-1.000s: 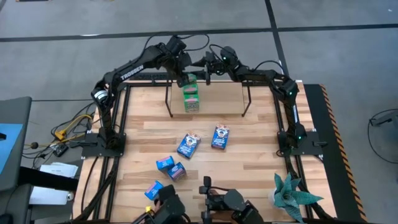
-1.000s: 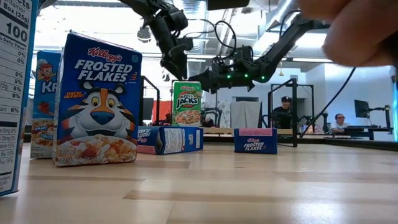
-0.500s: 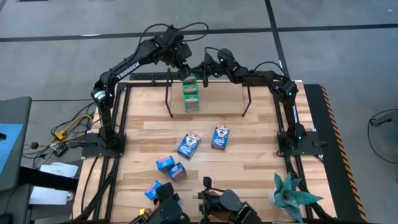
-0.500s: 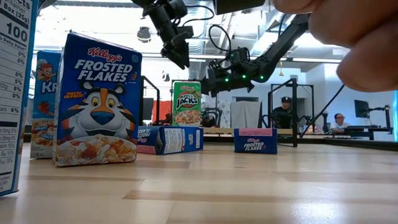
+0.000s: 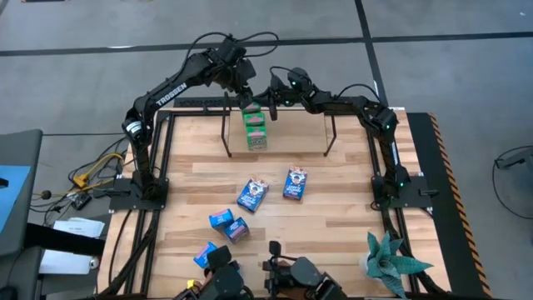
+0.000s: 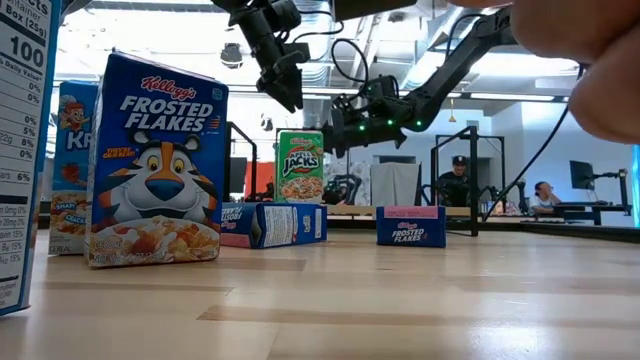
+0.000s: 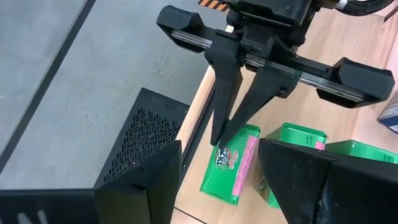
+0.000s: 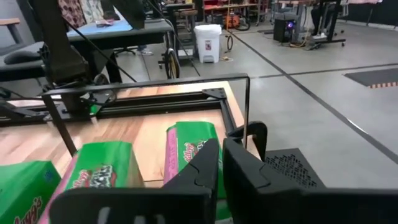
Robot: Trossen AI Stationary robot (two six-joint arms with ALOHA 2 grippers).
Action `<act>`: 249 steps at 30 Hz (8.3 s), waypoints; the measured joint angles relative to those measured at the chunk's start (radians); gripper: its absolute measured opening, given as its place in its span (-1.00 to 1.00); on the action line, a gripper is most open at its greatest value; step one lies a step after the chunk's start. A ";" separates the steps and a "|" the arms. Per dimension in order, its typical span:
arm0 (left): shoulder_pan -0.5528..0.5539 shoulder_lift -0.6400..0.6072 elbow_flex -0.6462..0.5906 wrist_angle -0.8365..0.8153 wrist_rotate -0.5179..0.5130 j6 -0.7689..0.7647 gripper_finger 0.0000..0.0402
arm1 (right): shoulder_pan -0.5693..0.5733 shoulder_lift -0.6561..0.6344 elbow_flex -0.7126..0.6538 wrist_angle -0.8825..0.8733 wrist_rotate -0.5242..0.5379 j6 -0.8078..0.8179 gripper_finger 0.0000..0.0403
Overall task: Stack cereal on shelf
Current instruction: Put the green cereal box on the shelf aligned with the other green cereal box, then put the top light blue cereal box on the shelf aligned with the green cereal box
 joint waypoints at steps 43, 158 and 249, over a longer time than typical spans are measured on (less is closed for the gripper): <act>-0.457 -0.384 0.192 -0.605 0.099 -0.304 0.01 | 0.371 -0.551 -0.004 -1.588 0.317 -0.432 0.16; -1.099 -0.475 -0.875 -0.011 -0.167 -1.006 0.70 | 0.935 -0.656 -0.855 -0.485 0.523 0.373 -0.33; -1.179 -0.472 -0.896 0.042 -0.251 -1.070 0.70 | 0.912 -0.656 -0.855 -0.502 0.497 0.339 -0.33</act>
